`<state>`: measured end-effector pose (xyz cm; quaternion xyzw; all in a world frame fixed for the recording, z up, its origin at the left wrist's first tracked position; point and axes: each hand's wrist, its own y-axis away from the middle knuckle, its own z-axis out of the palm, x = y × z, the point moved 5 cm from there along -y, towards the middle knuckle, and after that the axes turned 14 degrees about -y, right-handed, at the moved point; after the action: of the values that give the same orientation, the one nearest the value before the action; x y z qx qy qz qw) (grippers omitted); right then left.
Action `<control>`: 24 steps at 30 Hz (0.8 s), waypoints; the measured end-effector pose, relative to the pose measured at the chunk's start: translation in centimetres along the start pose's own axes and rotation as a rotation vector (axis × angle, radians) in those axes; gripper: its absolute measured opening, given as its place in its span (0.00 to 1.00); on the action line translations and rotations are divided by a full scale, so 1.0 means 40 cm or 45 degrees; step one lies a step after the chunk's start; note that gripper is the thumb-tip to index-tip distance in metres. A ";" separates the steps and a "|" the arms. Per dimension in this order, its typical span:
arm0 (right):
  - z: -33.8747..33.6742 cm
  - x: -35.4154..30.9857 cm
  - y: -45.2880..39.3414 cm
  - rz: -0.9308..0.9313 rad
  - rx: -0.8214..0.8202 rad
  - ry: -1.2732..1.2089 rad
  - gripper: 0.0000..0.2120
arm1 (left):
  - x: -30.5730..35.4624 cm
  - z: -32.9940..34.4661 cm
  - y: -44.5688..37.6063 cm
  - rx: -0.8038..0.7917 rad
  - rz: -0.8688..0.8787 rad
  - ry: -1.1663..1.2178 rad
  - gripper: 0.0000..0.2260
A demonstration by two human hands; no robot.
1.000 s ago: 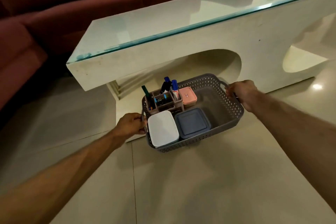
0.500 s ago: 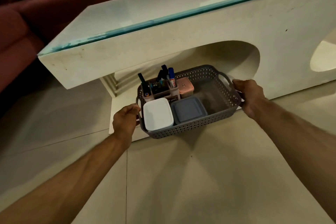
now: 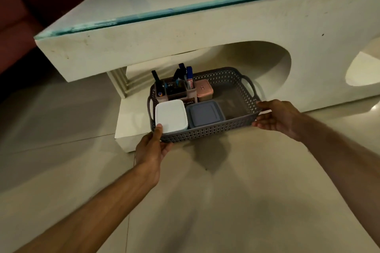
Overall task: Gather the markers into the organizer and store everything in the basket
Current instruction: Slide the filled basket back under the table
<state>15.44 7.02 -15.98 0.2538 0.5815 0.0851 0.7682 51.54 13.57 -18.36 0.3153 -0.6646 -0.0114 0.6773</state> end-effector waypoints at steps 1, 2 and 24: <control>0.008 -0.005 -0.004 -0.011 -0.005 0.008 0.11 | 0.000 0.004 -0.001 0.029 0.022 0.029 0.19; 0.013 -0.004 -0.007 -0.020 -0.001 -0.006 0.10 | 0.002 0.007 -0.002 0.051 0.041 0.040 0.20; 0.122 0.080 -0.119 -0.079 0.055 -0.863 0.14 | 0.051 0.059 -0.101 0.118 -0.028 0.273 0.27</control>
<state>20.22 2.89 -20.08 0.2660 0.3021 -0.0396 0.9145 51.28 8.48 -18.51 0.3530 -0.5848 0.0458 0.7289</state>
